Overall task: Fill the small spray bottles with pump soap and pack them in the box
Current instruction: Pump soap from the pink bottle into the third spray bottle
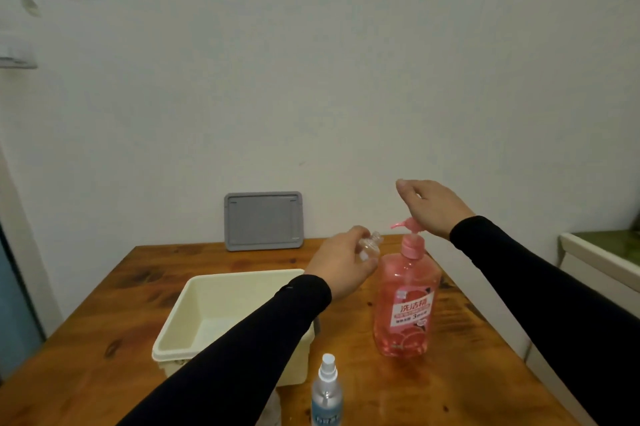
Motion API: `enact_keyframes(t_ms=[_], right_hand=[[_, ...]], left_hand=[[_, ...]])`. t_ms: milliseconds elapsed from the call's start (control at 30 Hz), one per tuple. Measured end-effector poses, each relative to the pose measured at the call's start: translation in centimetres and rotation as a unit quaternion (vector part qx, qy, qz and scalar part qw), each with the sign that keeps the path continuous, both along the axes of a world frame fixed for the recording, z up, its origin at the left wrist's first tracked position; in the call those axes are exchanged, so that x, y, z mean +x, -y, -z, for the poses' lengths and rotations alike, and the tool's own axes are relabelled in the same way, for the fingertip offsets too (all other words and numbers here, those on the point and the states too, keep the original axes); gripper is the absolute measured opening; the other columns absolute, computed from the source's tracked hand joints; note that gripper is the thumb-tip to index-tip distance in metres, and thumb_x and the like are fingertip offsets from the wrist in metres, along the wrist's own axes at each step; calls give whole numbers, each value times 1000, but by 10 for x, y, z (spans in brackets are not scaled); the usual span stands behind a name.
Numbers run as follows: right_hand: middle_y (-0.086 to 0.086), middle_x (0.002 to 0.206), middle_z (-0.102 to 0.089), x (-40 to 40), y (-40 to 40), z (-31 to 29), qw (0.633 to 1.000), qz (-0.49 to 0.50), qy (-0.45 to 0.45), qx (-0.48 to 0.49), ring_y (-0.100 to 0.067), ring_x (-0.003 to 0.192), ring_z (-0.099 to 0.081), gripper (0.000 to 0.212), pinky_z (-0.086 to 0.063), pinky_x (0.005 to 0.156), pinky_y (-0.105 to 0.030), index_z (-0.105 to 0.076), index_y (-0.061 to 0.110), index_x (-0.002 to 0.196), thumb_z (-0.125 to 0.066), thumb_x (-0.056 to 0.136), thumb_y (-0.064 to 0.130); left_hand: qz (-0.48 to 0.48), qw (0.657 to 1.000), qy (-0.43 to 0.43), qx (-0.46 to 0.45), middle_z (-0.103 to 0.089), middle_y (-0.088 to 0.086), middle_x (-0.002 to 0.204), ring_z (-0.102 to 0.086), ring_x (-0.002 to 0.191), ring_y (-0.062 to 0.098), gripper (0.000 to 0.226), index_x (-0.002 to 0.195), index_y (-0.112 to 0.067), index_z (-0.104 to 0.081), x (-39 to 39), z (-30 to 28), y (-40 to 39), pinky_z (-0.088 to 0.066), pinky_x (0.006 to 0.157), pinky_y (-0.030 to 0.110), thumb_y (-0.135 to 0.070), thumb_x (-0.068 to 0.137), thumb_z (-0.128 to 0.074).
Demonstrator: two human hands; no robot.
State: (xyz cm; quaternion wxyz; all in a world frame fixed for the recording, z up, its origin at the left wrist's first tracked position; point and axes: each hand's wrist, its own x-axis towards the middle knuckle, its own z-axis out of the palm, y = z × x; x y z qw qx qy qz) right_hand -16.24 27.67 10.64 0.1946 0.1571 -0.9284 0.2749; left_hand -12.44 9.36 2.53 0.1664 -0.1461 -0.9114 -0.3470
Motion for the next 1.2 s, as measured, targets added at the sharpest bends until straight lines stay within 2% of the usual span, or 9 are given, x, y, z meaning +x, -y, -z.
enact_keyframes(t_ms=[33,67,167,333,500,633,767,1100,1200], right_hand=[[-6,75,-62,-2,0,0,1000,6,12,-7,-24,77,-61,53,-35,60,-26,-59,12,81,-23,99,47],[-9,79,-63,-4,-1,0,1000,12,22,-4,-27,81,-60,56,-37,62,-28,-61,10,86,-22,99,47],[-19,118,-60,-15,-3,0,996,33,81,-8,-31,108,-54,65,-36,81,-34,-58,2,116,-18,99,50],[-16,138,-47,-25,1,-2,981,35,186,-29,-28,123,-45,69,-31,99,-36,-47,8,135,-14,97,56],[-19,138,-47,-32,7,0,967,53,247,-24,-31,124,-45,72,-30,105,-41,-44,6,136,-11,96,56],[-17,124,-55,-36,9,10,962,53,268,-5,-30,121,-47,73,-30,103,-42,-48,6,133,-9,96,55],[-16,138,-48,-40,10,24,958,39,282,-19,-29,121,-47,66,-32,95,-37,-50,8,133,-13,98,51],[-17,133,-51,-36,9,3,957,32,284,-44,-30,127,-42,73,-28,99,-39,-41,9,139,-10,95,58],[-8,98,-61,-39,7,7,955,23,293,-41,-25,119,-45,71,-28,91,-36,-46,11,136,-10,96,57]], left_hand=[[4,1000,-1,-5,-61,-5,111,-56,88,9,50,127,-31,-46,-3,0,-3,-49,73,21,-48,83,-59],[7,1000,-2,-7,-61,-5,111,-56,89,9,51,128,-32,-45,-6,-1,-7,-48,74,22,-50,82,-59],[16,1000,-15,-8,-60,-4,114,-53,89,7,51,130,-33,-44,-15,-6,-13,-42,69,17,-48,84,-59],[36,997,-58,-21,-58,-3,112,-51,90,8,44,130,-37,-42,-20,-17,-21,-39,70,18,-44,89,-54],[41,995,-73,-54,-57,0,112,-53,98,14,40,132,-37,-39,-23,-19,-23,-38,76,22,-42,94,-48],[46,996,-64,-51,-57,0,113,-54,98,13,42,135,-37,-38,-28,-14,-22,-38,75,22,-41,94,-47],[46,996,-58,-54,-58,0,114,-55,101,15,43,136,-40,-36,-29,-1,-23,-39,75,23,-42,94,-47],[60,995,-58,-47,-54,-2,109,-51,96,11,43,135,-36,-38,-26,-18,-21,-35,73,21,-40,94,-49],[62,995,-54,-49,-54,-3,108,-50,94,10,43,135,-38,-38,-26,-17,-21,-35,71,20,-41,94,-49]])
